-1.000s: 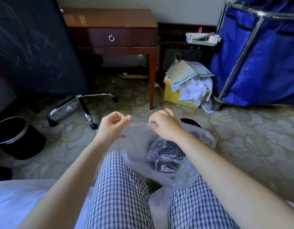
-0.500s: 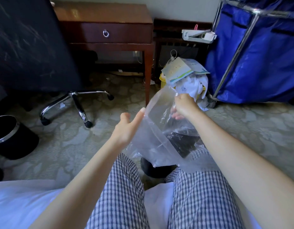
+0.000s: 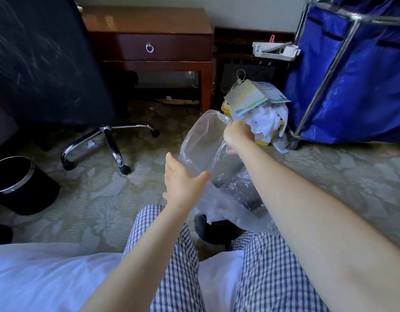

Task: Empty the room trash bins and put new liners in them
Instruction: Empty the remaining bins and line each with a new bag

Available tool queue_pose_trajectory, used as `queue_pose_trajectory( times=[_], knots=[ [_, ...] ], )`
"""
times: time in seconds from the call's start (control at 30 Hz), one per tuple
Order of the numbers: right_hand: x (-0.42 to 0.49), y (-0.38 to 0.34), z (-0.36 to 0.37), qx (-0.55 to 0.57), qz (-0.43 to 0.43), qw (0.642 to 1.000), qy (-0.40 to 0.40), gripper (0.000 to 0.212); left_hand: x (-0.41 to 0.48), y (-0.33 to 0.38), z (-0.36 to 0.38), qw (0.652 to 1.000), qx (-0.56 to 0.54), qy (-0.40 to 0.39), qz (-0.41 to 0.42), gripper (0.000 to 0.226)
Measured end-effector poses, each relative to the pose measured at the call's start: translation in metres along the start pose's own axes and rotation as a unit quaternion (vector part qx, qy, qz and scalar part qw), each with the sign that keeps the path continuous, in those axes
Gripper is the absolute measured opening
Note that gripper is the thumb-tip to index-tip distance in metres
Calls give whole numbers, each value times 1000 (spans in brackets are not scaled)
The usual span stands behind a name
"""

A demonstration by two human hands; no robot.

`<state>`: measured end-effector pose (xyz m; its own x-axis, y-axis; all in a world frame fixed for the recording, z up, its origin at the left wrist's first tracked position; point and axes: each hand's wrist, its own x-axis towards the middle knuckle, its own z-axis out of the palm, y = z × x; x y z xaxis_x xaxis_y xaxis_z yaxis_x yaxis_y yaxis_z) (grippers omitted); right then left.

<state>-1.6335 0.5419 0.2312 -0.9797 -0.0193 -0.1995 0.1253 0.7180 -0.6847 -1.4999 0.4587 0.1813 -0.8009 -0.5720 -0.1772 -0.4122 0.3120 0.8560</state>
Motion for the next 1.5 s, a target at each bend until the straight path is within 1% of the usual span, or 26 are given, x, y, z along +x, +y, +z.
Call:
queue_pose_trajectory(
  times=[0.17,0.27,0.3,0.33,0.4,0.43,0.5,0.53,0.6,0.7,0.77,0.87,0.93,1.0,1.07,1.17,1.23,1.27,1.37,1.47,1.5],
  knots=[
    [6,-6,-13,41,13,999,14,36,5,-20,8,998,3,-17,-66,104],
    [13,-5,-20,50,21,998,17,37,7,-28,14,993,31,-57,-102,91],
    [15,-3,-22,48,26,998,16,37,7,-30,16,990,47,-73,-112,81],
    [17,1,-24,49,34,998,16,37,6,-33,19,987,53,-85,-128,66],
    [22,12,-29,55,49,997,21,36,8,-43,23,984,62,-85,-146,22],
    [24,18,-33,60,58,996,25,35,10,-50,24,984,73,-78,-145,14],
    [31,36,-40,55,79,995,34,33,21,-66,28,986,64,-58,-143,25],
    [37,47,-43,37,89,995,38,33,28,-68,29,988,36,-56,-142,25],
    [45,70,-44,-39,100,993,39,34,42,-69,33,991,0,-52,-125,27],
    [56,105,-35,-120,105,987,14,37,66,-56,41,992,-1,-79,-102,35],
    [66,128,-26,-129,104,986,-14,36,83,-47,49,989,-19,-101,-109,36],
    [83,157,-15,-99,117,987,-55,26,112,-45,70,978,-60,-141,-141,33],
    [97,179,-4,-63,137,985,-82,33,129,-47,85,970,-63,-168,-167,37],
    [109,195,4,-44,159,981,-101,35,143,-47,97,960,-53,-198,-193,44],
    [117,207,8,-43,172,978,-110,35,157,-51,112,955,-46,-206,-210,44],
    [127,222,17,-28,187,971,-143,37,170,-59,136,959,-23,-186,-212,32],
    [134,233,34,15,190,966,-174,31,179,-68,152,962,-1,-179,-208,20],
    [138,239,44,26,191,964,-185,27,183,-74,158,963,25,-173,-207,18],
    [149,246,75,-21,145,972,-185,22,194,-97,173,957,151,-149,-195,22],
    [161,252,109,-45,131,974,-178,22,201,-120,185,946,198,-137,-217,32],
    [167,258,123,-47,147,972,-179,22,205,-127,190,944,205,-136,-220,33]
  ],
)
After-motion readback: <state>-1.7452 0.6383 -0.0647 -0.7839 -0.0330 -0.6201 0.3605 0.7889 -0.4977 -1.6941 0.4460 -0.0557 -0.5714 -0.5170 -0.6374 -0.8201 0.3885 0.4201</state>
